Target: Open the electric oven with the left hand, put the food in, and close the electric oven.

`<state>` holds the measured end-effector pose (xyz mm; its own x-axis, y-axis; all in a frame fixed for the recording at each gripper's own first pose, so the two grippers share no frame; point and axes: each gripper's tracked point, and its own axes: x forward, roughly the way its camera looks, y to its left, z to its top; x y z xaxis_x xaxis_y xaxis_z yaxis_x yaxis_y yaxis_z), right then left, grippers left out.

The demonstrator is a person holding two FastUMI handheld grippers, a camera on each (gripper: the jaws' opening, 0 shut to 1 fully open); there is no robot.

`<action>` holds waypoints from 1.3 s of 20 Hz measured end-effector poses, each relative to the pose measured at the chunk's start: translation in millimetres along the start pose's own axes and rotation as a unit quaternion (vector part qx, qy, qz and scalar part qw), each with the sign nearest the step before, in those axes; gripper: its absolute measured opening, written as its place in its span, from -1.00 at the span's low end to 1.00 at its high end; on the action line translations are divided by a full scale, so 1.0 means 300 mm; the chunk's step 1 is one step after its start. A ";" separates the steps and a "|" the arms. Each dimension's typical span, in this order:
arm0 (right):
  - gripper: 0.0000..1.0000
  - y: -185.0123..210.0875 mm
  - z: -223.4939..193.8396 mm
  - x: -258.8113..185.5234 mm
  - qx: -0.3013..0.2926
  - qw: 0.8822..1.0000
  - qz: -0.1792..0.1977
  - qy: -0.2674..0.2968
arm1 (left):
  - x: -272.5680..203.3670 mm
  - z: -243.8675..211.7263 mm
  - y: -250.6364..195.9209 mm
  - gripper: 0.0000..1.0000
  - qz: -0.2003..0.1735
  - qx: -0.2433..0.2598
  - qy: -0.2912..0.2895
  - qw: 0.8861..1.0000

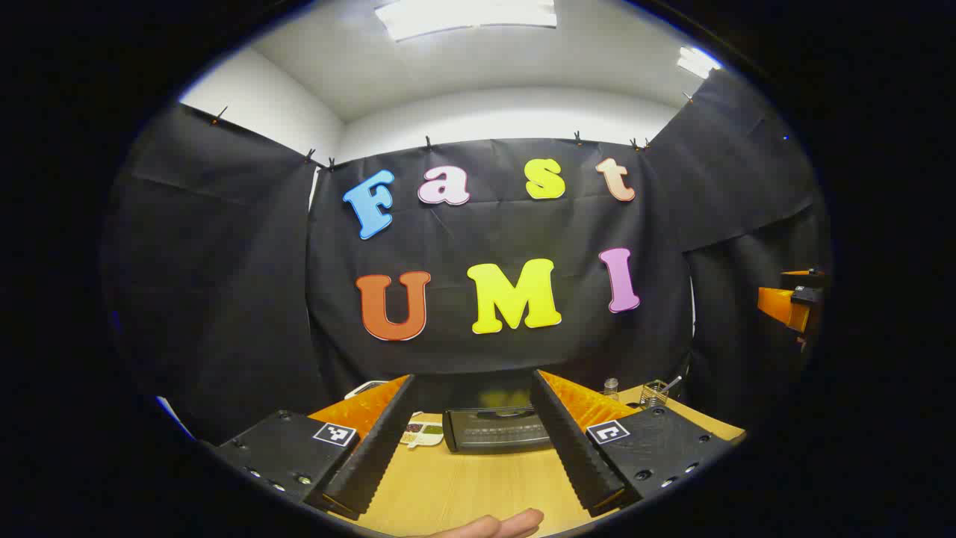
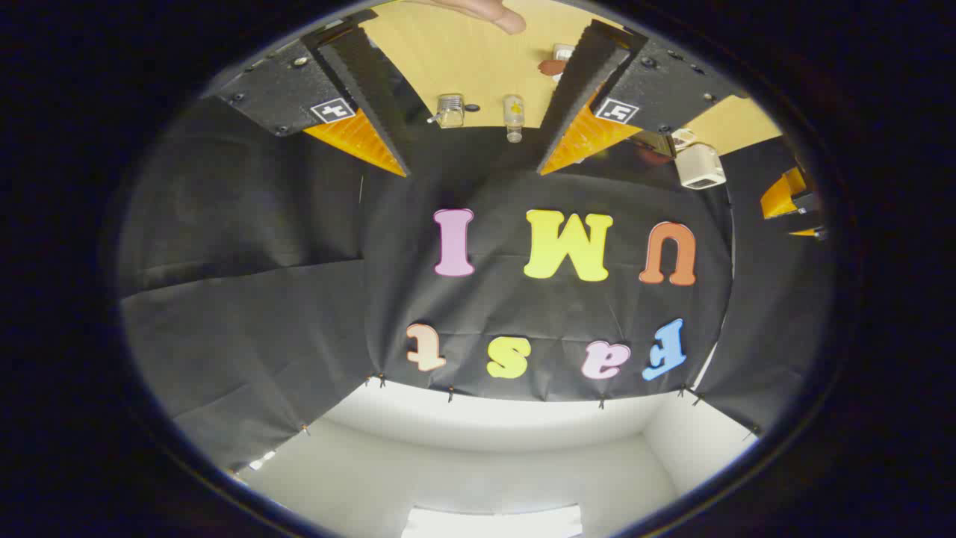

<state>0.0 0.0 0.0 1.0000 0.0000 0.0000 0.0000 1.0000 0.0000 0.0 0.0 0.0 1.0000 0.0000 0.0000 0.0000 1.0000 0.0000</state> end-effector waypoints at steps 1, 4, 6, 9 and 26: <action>1.00 -0.003 0.000 0.001 0.001 1.000 0.001 -0.001 | 0.001 0.007 0.006 0.92 -0.001 -0.001 -0.001 1.000; 1.00 -0.018 0.013 0.006 0.013 1.000 0.004 -0.007 | 0.011 0.010 0.004 0.92 -0.001 0.006 0.006 1.000; 1.00 -0.029 0.019 0.019 0.019 1.000 0.006 -0.010 | 0.013 0.017 -0.004 0.92 -0.004 0.009 0.009 1.000; 1.00 -0.058 0.003 0.034 0.017 1.000 0.002 -0.007 | 0.022 0.023 -0.037 0.92 -0.017 0.000 0.011 1.000; 1.00 -0.035 0.009 0.195 0.022 0.998 0.055 -0.018 | 0.497 -0.147 -0.095 0.92 -0.025 -0.047 0.059 0.997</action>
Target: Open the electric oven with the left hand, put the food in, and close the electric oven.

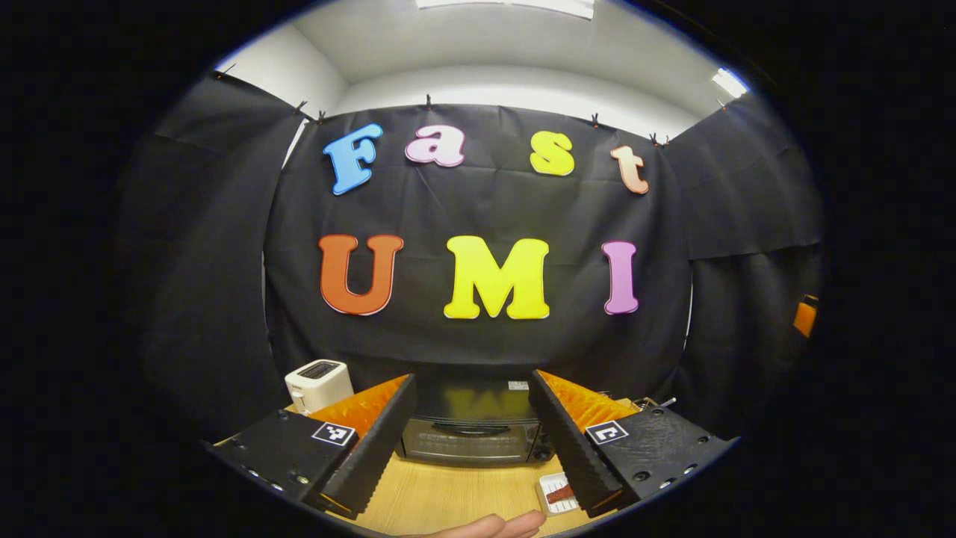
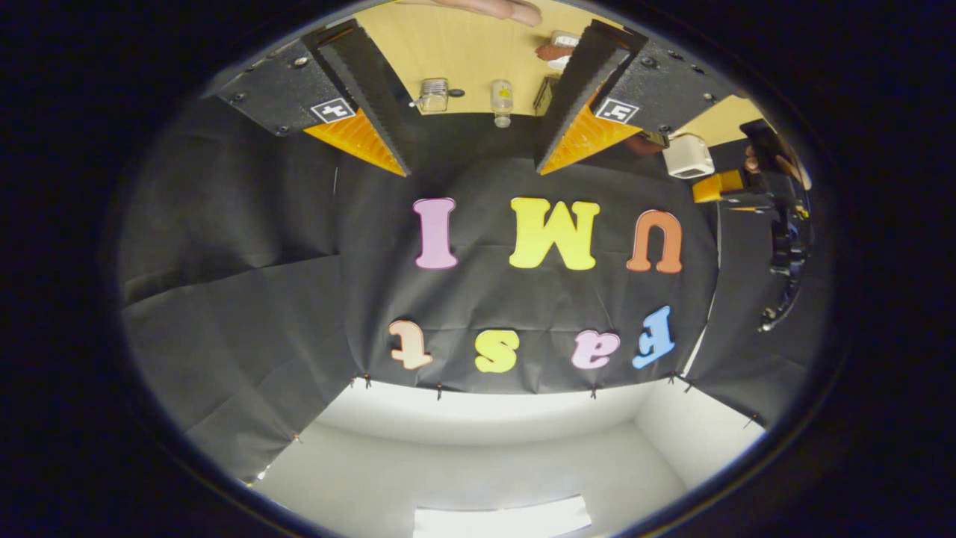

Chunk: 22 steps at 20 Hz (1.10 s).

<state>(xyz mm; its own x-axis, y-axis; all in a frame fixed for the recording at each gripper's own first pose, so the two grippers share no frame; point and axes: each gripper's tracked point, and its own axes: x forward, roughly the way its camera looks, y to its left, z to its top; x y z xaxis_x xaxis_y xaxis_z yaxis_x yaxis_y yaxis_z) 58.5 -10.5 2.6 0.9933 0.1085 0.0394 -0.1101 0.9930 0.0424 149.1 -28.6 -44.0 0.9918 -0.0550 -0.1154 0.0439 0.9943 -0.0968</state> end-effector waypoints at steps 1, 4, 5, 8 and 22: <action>1.00 -0.002 0.004 0.009 0.006 1.000 0.004 0.000 | 0.051 -0.026 0.009 0.93 0.007 0.008 0.010 1.000; 0.99 -0.035 0.024 0.048 0.003 1.000 -0.001 -0.011 | 0.198 -0.144 -0.053 0.90 -0.015 0.011 0.053 0.998; 0.97 -0.043 0.019 0.052 0.001 1.000 -0.004 -0.012 | 0.239 -0.186 -0.078 0.91 -0.029 0.009 0.070 0.997; 1.00 -0.031 -0.001 0.065 0.018 1.000 0.017 0.001 | 0.367 -0.286 -0.072 0.93 -0.029 0.021 0.105 0.994; 1.00 -0.240 -0.017 0.096 0.003 1.000 -0.028 0.002 | 0.621 -0.652 -0.052 0.93 -0.010 0.014 0.242 0.970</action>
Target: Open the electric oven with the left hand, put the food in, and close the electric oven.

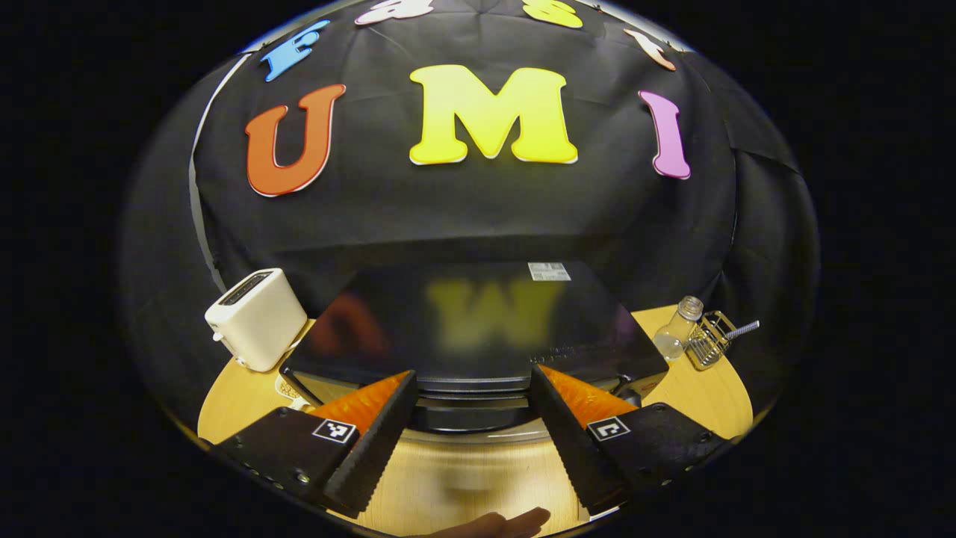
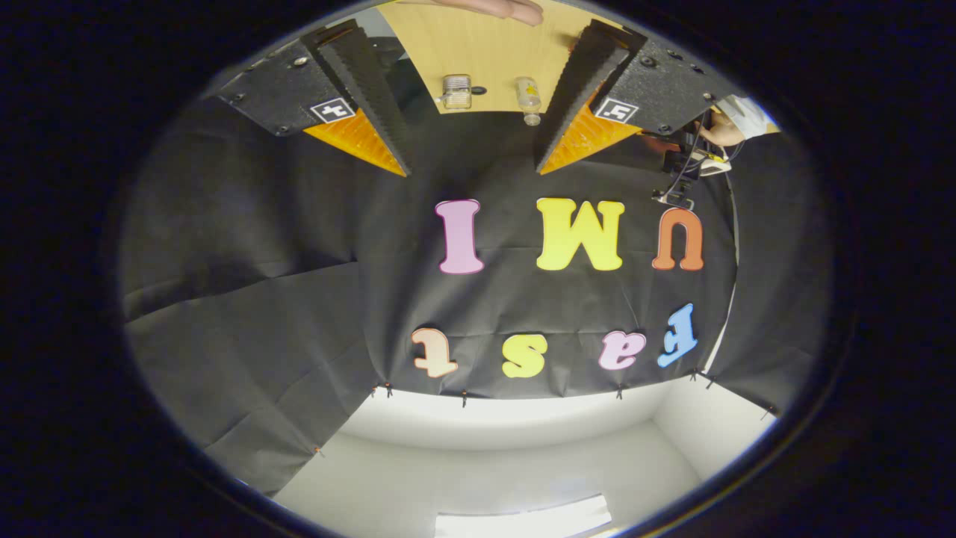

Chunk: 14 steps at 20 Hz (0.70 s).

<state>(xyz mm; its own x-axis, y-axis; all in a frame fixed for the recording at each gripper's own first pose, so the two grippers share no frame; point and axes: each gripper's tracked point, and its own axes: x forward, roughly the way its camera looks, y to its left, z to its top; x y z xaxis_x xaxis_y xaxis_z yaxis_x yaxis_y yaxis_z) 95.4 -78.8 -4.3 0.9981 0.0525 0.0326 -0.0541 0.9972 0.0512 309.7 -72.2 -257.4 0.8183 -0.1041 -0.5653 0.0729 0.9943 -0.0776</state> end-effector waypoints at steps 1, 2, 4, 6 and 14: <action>1.00 -0.008 -0.002 0.005 -0.001 1.000 -0.003 -0.001 | -0.012 -0.004 0.000 0.92 -0.001 -0.007 -0.001 1.000; 1.00 -0.015 -0.002 0.012 0.000 1.000 -0.005 0.000 | -0.013 -0.010 -0.004 0.94 -0.005 -0.007 0.004 1.000; 1.00 -0.017 -0.013 0.018 0.004 1.000 -0.005 0.006 | -0.018 -0.010 -0.003 0.94 -0.013 -0.007 0.003 1.000; 1.00 -0.019 -0.018 0.020 0.005 1.000 -0.005 0.010 | -0.037 -0.019 -0.004 0.94 -0.021 -0.005 0.002 1.000; 1.00 0.011 -0.025 0.017 0.000 1.000 0.001 0.016 | -0.138 -0.109 -0.003 0.92 -0.016 0.017 -0.008 1.000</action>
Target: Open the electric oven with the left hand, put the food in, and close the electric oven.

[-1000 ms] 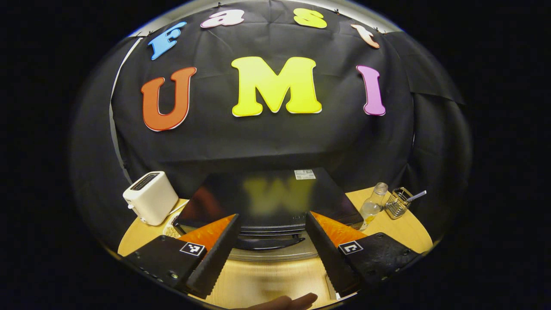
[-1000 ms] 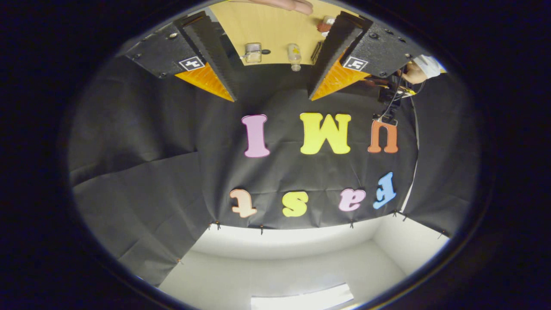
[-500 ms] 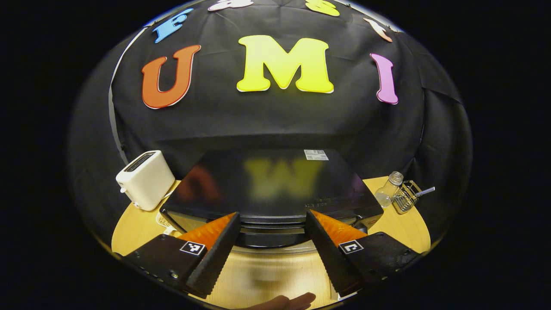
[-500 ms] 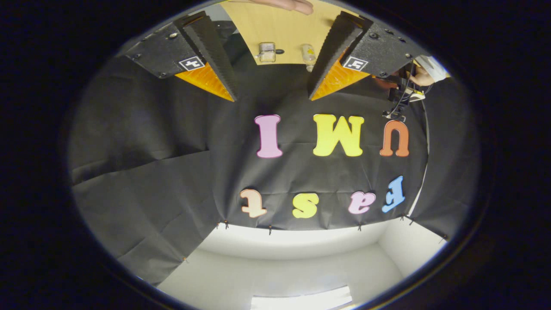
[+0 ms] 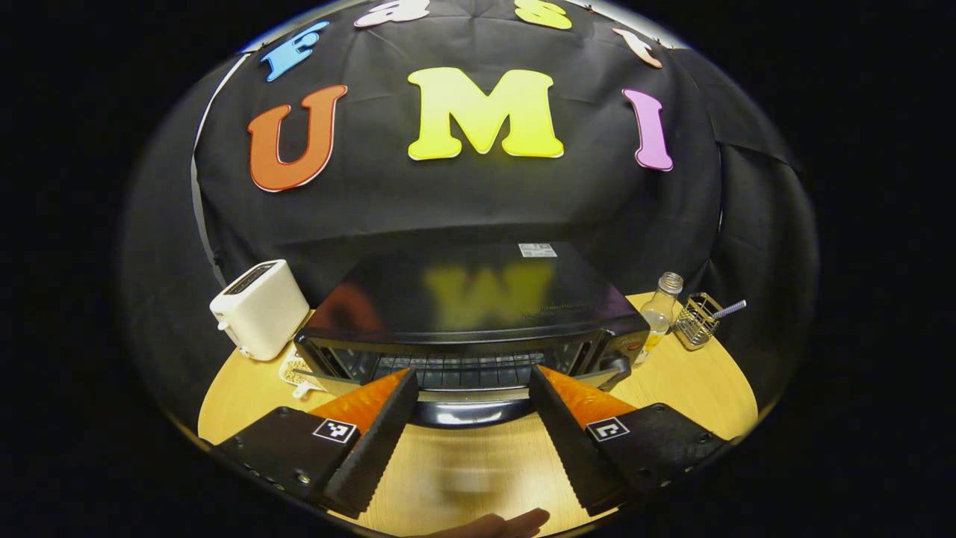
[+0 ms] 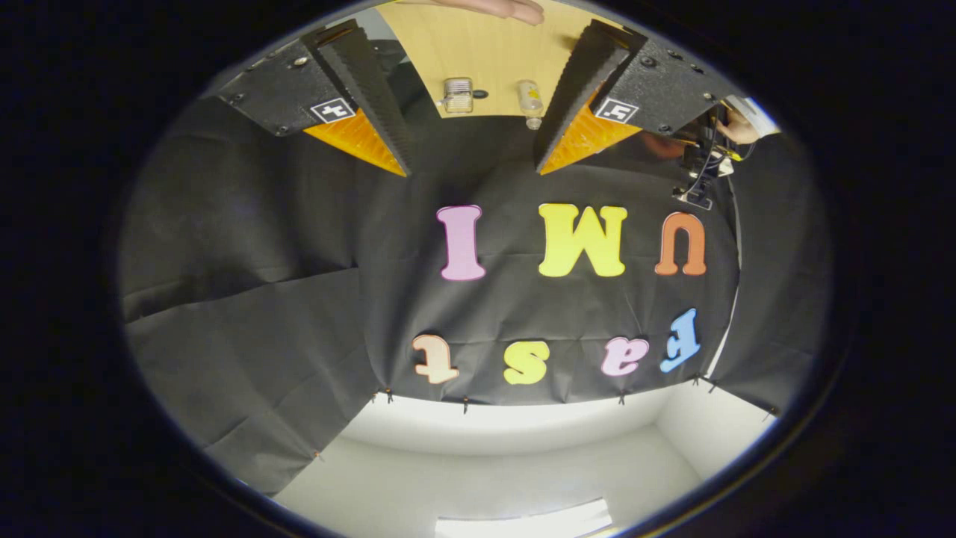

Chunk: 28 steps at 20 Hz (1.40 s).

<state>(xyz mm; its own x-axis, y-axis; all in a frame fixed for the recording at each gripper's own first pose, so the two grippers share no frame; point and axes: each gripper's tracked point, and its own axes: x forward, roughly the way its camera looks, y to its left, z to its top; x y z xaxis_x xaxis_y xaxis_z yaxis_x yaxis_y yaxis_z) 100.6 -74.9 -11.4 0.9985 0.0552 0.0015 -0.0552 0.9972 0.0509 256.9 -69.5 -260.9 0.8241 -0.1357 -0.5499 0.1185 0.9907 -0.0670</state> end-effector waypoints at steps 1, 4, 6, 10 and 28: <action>1.00 0.006 -0.002 0.000 -0.001 1.000 0.001 0.002 | -0.014 -0.021 0.000 0.92 -0.002 0.001 0.000 1.000; 1.00 0.036 -0.012 0.003 0.002 1.000 0.013 0.014 | -0.050 -0.070 -0.004 0.92 -0.004 -0.003 -0.008 1.000; 0.99 0.041 -0.010 0.007 0.002 1.000 0.015 0.017 | -0.075 -0.108 -0.009 0.92 -0.004 0.000 -0.014 1.000; 1.00 0.044 -0.019 0.014 0.005 1.000 0.013 0.022 | -0.111 -0.182 -0.010 0.92 -0.003 0.001 -0.024 1.000; 1.00 0.114 -0.018 0.067 -0.004 0.999 0.008 0.041 | -0.128 -0.581 -0.033 0.91 -0.004 0.031 0.031 0.999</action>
<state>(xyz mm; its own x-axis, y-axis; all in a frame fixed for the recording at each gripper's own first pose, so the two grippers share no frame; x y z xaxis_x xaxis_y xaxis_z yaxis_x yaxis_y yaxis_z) 118.7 -39.3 -14.9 0.9941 0.0744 -0.0792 -0.0711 0.9965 0.0440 127.6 -72.3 -384.1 0.7870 -0.1407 -0.6007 0.1600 0.9869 -0.0216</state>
